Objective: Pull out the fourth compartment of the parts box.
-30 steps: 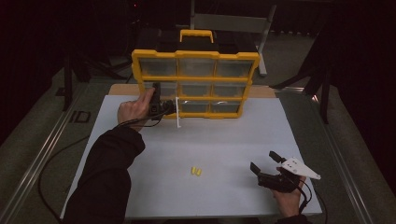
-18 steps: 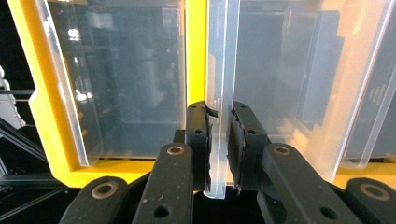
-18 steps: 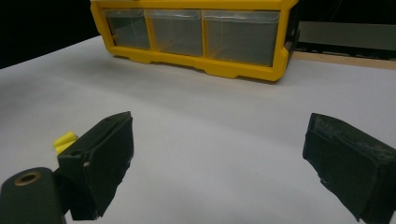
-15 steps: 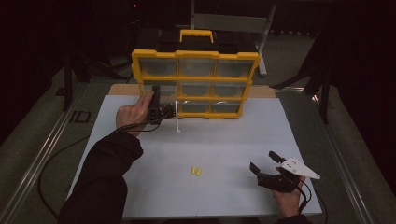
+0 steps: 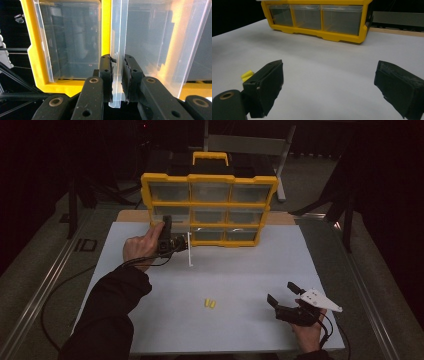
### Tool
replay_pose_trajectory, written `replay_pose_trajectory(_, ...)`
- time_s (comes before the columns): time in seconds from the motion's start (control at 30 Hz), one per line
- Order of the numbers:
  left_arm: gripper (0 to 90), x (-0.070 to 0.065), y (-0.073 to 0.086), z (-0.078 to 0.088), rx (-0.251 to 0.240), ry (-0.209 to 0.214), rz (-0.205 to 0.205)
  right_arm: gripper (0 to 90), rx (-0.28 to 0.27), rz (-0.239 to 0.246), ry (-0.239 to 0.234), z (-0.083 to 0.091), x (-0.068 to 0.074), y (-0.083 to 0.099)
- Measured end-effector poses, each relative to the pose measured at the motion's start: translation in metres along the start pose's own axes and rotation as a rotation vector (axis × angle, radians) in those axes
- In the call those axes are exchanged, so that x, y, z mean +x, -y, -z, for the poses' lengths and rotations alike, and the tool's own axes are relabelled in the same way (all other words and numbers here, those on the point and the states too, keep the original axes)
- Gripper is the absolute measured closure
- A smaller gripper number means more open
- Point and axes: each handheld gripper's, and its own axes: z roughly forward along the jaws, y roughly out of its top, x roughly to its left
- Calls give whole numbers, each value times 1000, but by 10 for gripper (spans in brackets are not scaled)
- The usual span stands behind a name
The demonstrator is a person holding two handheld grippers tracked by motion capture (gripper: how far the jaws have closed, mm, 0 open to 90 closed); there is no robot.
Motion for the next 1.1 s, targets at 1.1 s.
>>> replay_pose_trajectory(1.1, 799, -1, 9, 40, -47, -11, -12, 87, -3, -4, 2, 0, 0, 0)
